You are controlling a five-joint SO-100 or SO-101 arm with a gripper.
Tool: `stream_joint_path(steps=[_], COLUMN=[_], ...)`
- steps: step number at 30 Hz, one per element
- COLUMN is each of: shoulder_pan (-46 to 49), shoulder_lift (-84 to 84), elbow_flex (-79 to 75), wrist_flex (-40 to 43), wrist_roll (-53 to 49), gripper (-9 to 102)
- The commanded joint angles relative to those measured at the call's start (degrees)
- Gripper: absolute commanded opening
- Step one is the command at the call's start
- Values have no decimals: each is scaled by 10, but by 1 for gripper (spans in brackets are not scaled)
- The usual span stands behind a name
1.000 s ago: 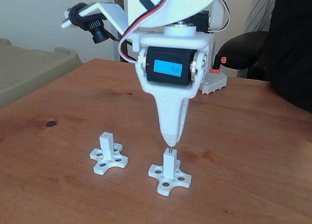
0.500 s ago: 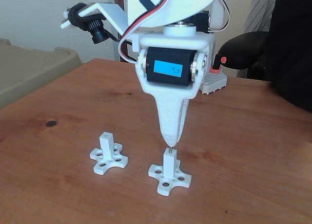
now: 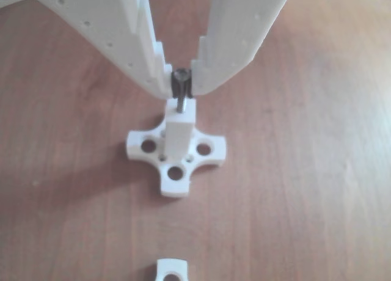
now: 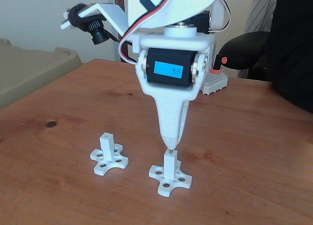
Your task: Grab the screw and set it in the hole.
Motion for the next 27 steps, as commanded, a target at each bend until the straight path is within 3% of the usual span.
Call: stream_joint_path(steps=[1,27], shoulder_pan=[4,6], shoulder_lift=[5,11], elbow_flex=[-11,-24], wrist_flex=[-14,20], wrist_roll=[-3,-9], gripper=[1,6])
